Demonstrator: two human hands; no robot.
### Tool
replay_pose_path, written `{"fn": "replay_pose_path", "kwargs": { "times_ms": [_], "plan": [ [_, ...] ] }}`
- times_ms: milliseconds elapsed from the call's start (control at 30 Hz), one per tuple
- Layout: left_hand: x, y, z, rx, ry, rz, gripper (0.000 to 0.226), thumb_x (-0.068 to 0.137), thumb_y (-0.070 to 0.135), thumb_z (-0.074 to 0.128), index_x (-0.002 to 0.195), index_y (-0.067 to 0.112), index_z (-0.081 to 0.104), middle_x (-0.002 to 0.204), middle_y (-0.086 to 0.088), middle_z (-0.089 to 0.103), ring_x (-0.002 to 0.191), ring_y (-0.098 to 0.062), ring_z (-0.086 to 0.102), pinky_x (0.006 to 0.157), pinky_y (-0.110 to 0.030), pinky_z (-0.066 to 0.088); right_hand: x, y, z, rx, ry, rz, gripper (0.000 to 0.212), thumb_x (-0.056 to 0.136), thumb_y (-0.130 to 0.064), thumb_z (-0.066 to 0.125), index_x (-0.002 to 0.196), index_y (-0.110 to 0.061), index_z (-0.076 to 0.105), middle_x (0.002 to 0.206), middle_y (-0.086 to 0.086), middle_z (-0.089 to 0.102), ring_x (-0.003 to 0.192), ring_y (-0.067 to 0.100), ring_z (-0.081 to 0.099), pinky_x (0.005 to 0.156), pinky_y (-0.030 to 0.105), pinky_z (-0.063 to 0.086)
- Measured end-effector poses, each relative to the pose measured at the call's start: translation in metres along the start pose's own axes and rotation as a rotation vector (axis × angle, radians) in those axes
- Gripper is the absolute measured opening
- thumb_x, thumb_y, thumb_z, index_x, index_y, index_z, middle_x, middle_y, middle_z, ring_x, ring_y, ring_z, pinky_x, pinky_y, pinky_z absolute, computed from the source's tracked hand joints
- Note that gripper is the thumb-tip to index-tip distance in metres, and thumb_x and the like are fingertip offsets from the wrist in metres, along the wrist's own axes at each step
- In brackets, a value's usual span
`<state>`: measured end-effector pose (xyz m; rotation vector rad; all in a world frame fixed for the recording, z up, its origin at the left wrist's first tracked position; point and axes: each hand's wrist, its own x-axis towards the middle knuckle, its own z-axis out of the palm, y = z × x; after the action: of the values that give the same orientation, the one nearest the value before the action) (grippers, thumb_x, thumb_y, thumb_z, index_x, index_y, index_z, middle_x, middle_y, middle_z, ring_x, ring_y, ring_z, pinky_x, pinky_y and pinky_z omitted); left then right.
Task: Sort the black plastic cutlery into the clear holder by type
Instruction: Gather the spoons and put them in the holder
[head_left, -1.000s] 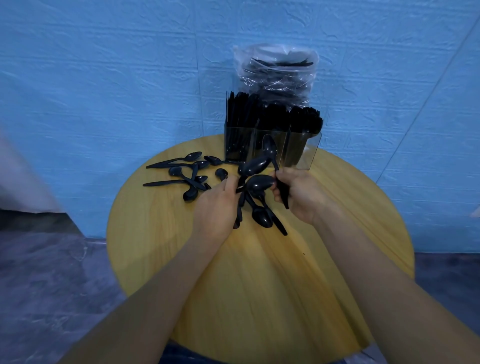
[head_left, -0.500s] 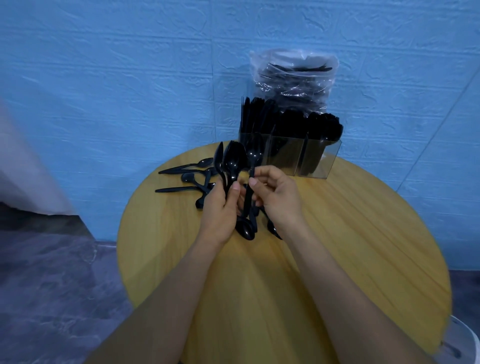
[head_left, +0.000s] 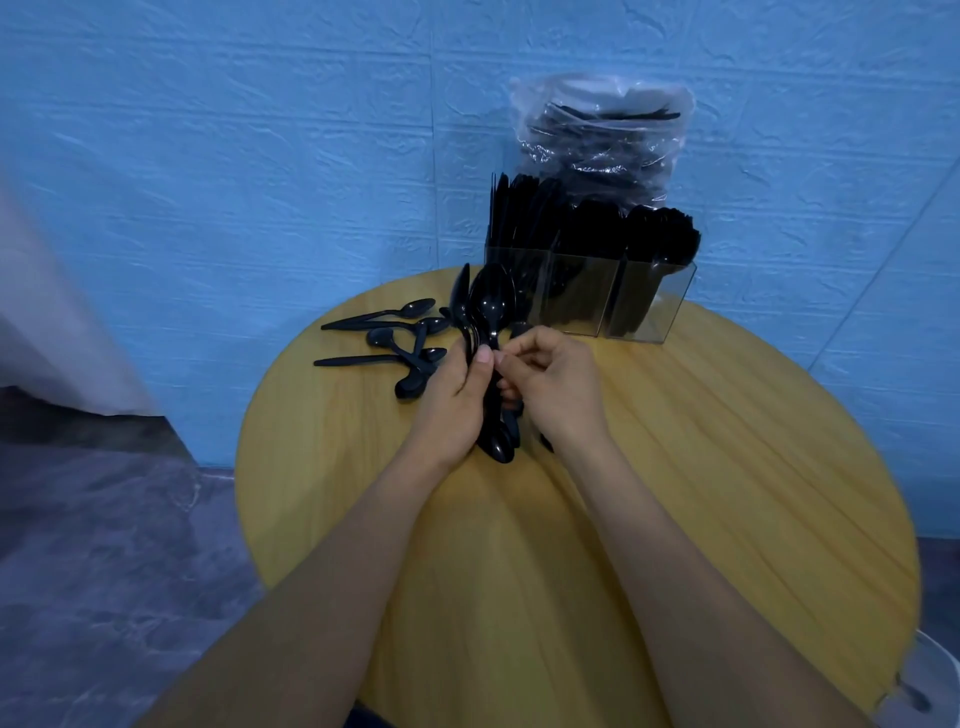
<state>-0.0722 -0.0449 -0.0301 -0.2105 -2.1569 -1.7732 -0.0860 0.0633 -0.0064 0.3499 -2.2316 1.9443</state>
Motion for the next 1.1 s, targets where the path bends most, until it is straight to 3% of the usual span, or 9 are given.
{"fn": "replay_pose_path", "kwargs": {
  "times_ms": [100,233,400,567,767,867,1000,1100],
  "plan": [
    [-0.001,0.005,0.001,-0.072,-0.018,-0.024,0.024,0.102,0.021,0.035,0.108,0.004,0.05,0.081,0.001,0.059,0.064,0.002,0.061,0.059,-0.015,0.05,0.0,0.0,0.001,-0.048,0.03,0.001,0.016,0.088,-0.01,0.065,0.072,-0.013,0.065,0.069,0.005,0.063,0.05,0.006,0.058,0.048,0.019,0.047],
    [0.0,0.006,0.001,-0.108,-0.057,-0.008,0.019,0.102,0.021,0.033,0.099,0.011,0.049,0.068,0.0,0.055,0.054,-0.009,0.054,0.052,-0.022,0.046,0.004,-0.001,-0.002,-0.111,0.067,-0.036,0.02,0.089,-0.024,0.063,0.077,-0.01,0.068,0.069,0.005,0.065,0.063,0.018,0.062,0.064,0.037,0.053],
    [-0.001,0.01,0.003,-0.169,-0.145,-0.026,0.02,0.103,0.017,0.03,0.097,0.005,0.045,0.065,-0.005,0.046,0.048,-0.009,0.043,0.047,-0.02,0.039,0.019,-0.012,-0.005,0.032,0.08,0.013,0.027,0.088,-0.027,0.066,0.108,-0.012,0.058,0.088,-0.002,0.063,0.073,0.007,0.06,0.06,0.017,0.048],
    [-0.002,0.012,0.002,-0.229,-0.217,-0.036,0.037,0.103,0.027,0.024,0.096,0.003,0.05,0.06,-0.003,0.042,0.044,-0.007,0.036,0.045,-0.018,0.032,0.019,-0.008,-0.005,0.176,0.038,0.01,0.011,0.09,-0.011,0.063,0.095,-0.002,0.062,0.07,0.0,0.06,0.058,0.006,0.054,0.053,0.02,0.045],
    [-0.002,0.013,0.0,-0.329,-0.26,-0.109,0.055,0.103,0.035,0.018,0.079,0.005,0.057,0.051,-0.002,0.044,0.037,-0.011,0.031,0.04,-0.019,0.03,0.017,-0.008,-0.006,0.292,-0.042,-0.004,0.013,0.093,-0.014,0.058,0.086,-0.004,0.057,0.048,-0.004,0.043,0.035,0.01,0.035,0.036,0.022,0.029],
    [-0.002,0.012,0.0,-0.319,-0.284,-0.126,0.055,0.103,0.034,0.019,0.08,0.003,0.058,0.051,-0.004,0.046,0.036,-0.011,0.033,0.04,-0.02,0.031,0.015,-0.011,-0.006,0.343,-0.052,0.01,0.014,0.092,-0.011,0.058,0.08,-0.006,0.056,0.048,-0.004,0.042,0.034,0.007,0.035,0.034,0.02,0.028],
    [-0.003,0.013,0.0,-0.261,-0.278,-0.092,0.051,0.104,0.033,0.017,0.088,0.006,0.057,0.054,-0.007,0.054,0.036,-0.011,0.035,0.044,-0.021,0.033,0.014,-0.012,-0.007,0.265,-0.017,-0.089,0.015,0.09,-0.009,0.061,0.075,-0.013,0.061,0.052,-0.011,0.051,0.048,0.002,0.043,0.045,0.015,0.037],
    [-0.004,0.013,-0.001,-0.235,-0.295,-0.09,0.054,0.103,0.037,0.015,0.084,0.008,0.056,0.051,-0.008,0.053,0.035,-0.012,0.033,0.044,-0.021,0.033,0.012,-0.014,-0.007,0.24,-0.036,-0.128,0.015,0.09,-0.008,0.061,0.078,-0.016,0.063,0.054,-0.012,0.054,0.047,0.002,0.043,0.044,0.016,0.036]
  ]
}}
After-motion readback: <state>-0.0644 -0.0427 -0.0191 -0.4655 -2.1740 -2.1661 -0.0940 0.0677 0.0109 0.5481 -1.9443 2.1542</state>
